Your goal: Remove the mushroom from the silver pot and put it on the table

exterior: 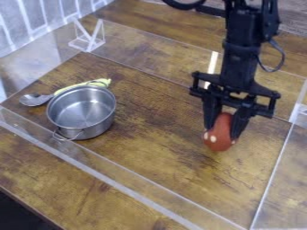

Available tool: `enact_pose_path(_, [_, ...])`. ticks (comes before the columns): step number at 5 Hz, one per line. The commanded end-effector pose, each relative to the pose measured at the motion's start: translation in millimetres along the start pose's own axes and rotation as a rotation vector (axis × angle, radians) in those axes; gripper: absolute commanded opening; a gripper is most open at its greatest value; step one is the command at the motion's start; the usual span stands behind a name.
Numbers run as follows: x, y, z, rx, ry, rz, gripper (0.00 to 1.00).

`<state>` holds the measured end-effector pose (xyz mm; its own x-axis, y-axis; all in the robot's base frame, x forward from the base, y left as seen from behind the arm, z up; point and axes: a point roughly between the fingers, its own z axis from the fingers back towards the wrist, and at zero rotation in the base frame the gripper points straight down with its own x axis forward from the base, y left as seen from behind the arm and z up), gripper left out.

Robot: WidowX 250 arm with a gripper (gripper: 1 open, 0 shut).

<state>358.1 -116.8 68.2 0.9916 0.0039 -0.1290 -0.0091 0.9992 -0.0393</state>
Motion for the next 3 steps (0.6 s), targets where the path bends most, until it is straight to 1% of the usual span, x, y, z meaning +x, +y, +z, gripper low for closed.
enact_pose_path(1, [10.2, 1.7, 17.7, -0.007, -0.064, 0.016, 0.00])
enact_pose_path(3, [20.7, 28.9, 12.9, -0.008, -0.055, 0.193, 0.00])
